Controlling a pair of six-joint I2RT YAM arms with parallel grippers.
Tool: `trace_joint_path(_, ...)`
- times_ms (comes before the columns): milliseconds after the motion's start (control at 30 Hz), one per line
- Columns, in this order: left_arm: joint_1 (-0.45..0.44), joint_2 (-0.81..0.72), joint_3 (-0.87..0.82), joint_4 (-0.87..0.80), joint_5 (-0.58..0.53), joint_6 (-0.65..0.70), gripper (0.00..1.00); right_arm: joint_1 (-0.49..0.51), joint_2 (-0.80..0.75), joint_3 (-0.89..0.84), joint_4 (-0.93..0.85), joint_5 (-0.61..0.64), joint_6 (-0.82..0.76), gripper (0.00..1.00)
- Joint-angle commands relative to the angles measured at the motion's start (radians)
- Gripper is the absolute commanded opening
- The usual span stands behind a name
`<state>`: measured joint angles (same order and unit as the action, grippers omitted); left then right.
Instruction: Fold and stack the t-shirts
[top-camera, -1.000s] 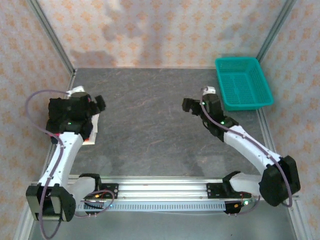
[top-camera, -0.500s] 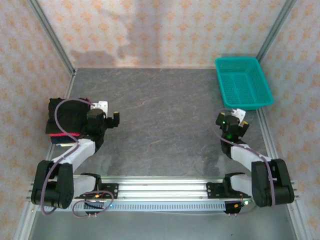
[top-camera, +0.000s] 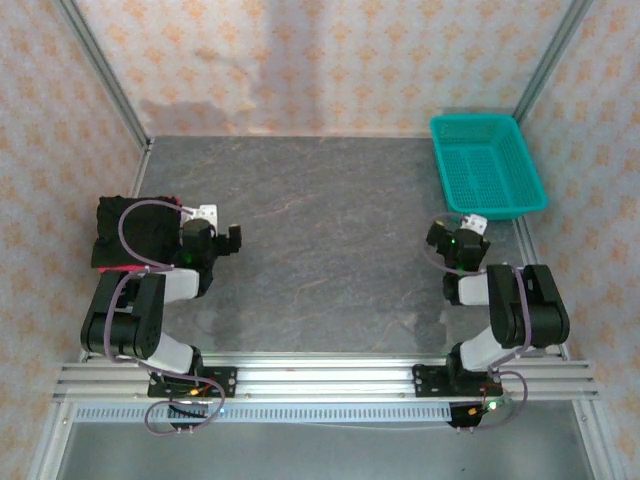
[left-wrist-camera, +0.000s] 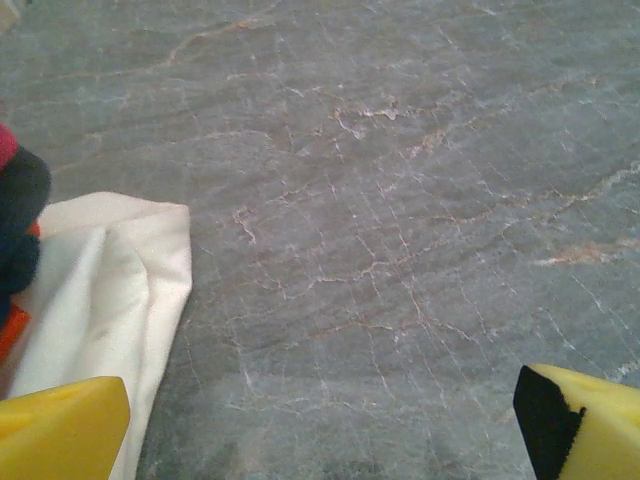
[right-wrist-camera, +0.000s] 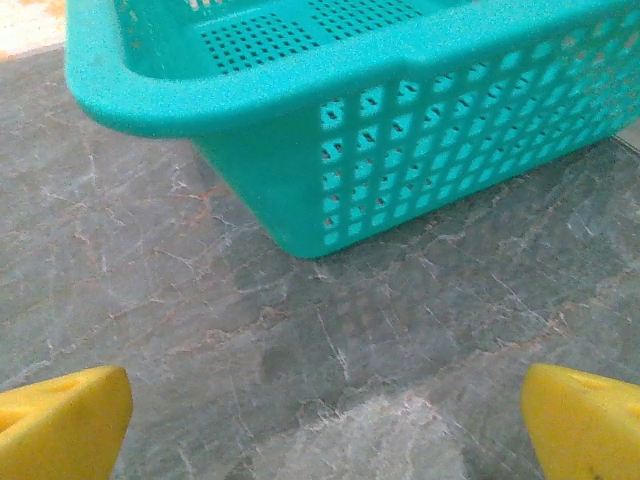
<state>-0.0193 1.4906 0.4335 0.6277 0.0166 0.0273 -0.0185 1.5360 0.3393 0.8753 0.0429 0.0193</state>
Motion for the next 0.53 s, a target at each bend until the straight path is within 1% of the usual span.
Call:
trace_joint_path(0,-0.01,-0.005,0.022,0.057,-0.052,-0.011,1.0,0.005,-0.004,0.04,0.002,-0.031,-0.02,0.99)
trace_joint_path(67,-0.009,-0.006,0.022,0.056,-0.052,-0.011,1.0,0.005,0.007,0.032,0.037,-0.031,-0.019,0.99)
trace_joint_path(133,-0.01,-0.006,0.022,0.055,-0.053,-0.009,1.0,0.005,0.003,0.037,0.016,-0.03,-0.021,0.99)
trace_joint_path(500,-0.014,-0.004,0.022,0.054,-0.06,-0.008,1.0,0.006,0.001,0.027,0.035,-0.029,-0.021,0.99)
